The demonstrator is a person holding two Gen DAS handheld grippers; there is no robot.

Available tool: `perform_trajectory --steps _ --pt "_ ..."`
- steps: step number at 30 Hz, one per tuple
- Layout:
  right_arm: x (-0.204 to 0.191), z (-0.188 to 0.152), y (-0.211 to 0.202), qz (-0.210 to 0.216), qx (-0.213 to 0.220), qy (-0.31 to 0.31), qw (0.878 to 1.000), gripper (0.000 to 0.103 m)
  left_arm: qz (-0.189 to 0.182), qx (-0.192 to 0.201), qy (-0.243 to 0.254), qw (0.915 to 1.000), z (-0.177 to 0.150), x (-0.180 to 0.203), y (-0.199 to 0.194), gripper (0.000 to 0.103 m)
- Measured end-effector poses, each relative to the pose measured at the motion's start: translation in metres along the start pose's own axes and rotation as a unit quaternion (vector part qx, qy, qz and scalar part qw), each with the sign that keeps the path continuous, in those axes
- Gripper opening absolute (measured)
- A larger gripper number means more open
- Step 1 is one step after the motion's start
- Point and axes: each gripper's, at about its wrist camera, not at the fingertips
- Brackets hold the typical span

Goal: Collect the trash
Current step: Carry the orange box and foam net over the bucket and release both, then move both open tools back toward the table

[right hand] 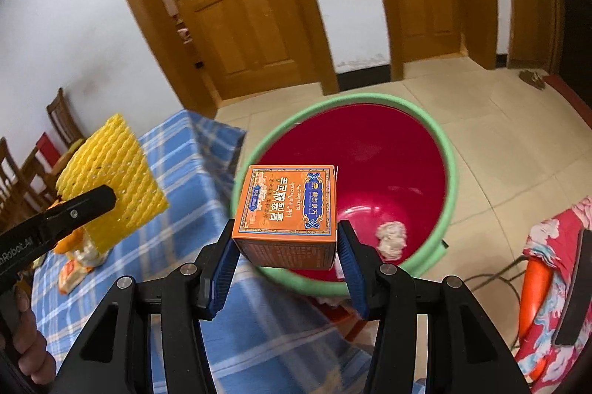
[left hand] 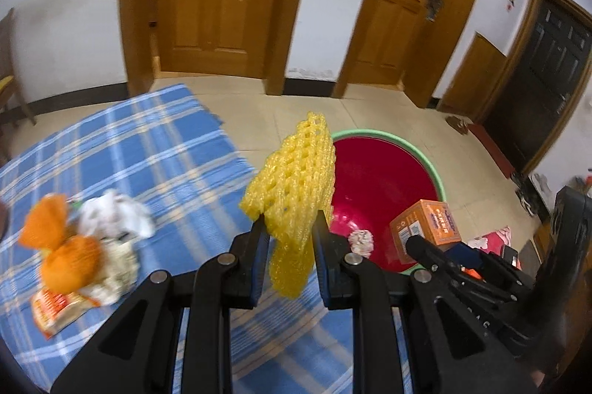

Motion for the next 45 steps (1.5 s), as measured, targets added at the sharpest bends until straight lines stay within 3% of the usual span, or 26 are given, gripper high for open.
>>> perform_trajectory --steps 13,17,22,34,45 --pt "0.048 0.003 0.026 -0.026 -0.016 0.031 0.999 0.054 -0.021 -0.031 0.033 0.9987 -0.005 0.04 0.058 0.023" --pt "0.054 0.004 0.031 -0.024 -0.021 0.033 0.999 0.055 -0.019 -0.038 0.032 0.9986 -0.006 0.041 0.068 0.038" --pt "0.058 0.005 0.031 -0.02 -0.026 0.041 0.999 0.055 -0.019 -0.046 0.03 0.9983 -0.008 0.04 0.071 0.042" --pt "0.056 0.002 0.016 -0.018 -0.011 0.047 0.999 0.055 -0.016 -0.03 0.027 0.9991 -0.009 0.035 0.044 0.042" --pt "0.03 0.002 -0.013 -0.001 0.012 0.047 0.999 0.059 0.035 0.007 0.0 0.9994 -0.006 0.0 -0.009 0.047"
Point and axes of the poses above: each gripper's, at about its wrist camera, not at the fingertips, and y roughly the way its jaws point, x to its right, z to its top, and after that the axes turned 11 degrees about x, right-handed
